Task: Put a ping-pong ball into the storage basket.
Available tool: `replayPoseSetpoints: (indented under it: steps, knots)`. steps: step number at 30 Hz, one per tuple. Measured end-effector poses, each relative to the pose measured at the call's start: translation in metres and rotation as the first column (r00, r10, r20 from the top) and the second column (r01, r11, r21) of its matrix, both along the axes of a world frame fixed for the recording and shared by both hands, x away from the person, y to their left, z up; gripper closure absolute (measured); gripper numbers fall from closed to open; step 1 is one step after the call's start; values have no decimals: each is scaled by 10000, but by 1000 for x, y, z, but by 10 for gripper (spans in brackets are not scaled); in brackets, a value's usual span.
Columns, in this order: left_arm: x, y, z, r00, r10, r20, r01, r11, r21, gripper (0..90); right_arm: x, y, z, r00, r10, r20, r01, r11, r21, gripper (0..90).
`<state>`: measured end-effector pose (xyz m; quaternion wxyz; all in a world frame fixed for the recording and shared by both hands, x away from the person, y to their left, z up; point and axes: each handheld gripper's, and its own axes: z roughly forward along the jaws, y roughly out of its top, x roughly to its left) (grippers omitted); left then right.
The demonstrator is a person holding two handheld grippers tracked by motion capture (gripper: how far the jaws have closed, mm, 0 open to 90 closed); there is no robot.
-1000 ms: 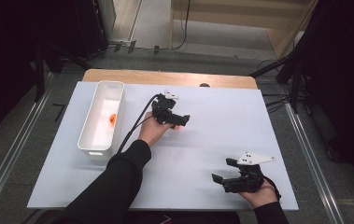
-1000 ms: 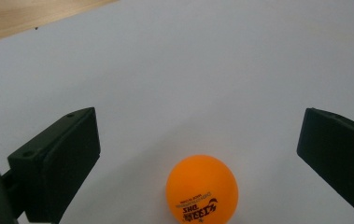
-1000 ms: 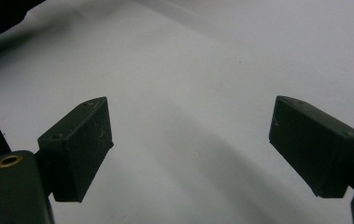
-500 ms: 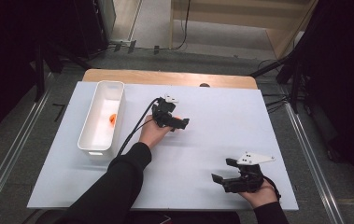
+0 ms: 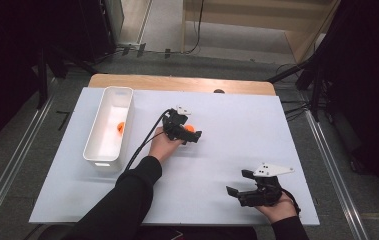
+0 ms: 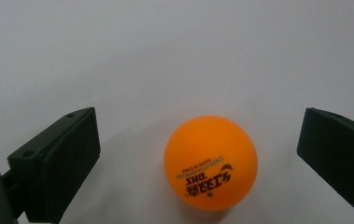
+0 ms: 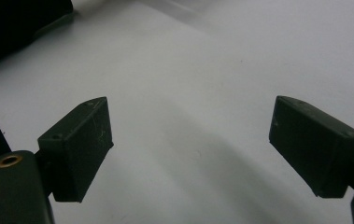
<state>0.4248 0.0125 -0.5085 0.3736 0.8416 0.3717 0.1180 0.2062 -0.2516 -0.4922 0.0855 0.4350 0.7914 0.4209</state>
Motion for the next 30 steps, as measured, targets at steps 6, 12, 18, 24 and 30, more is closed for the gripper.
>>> replayPoseSetpoints:
  steps: [6,12,18,24,30]
  knots:
    - [0,1,-6,9999,-77,-78,79,9996,287,0,0,0,0,10000,47,44,-46,10000,-55,119]
    - [-3,-2,-6,9997,-174,165,166,9986,502,1,0,0,0,10000,40,46,-40,10000,-53,119]
    - [-4,-5,-7,9994,40,341,-69,9963,860,48,0,0,0,10000,42,52,-41,10000,-57,119]
    - [-7,-7,-7,9983,56,583,-121,9936,1120,76,0,0,0,10000,23,19,-23,10000,-46,119]
    - [-9,-7,-7,9976,-108,684,34,9942,1078,143,0,0,0,10000,32,15,-32,10000,-39,119]
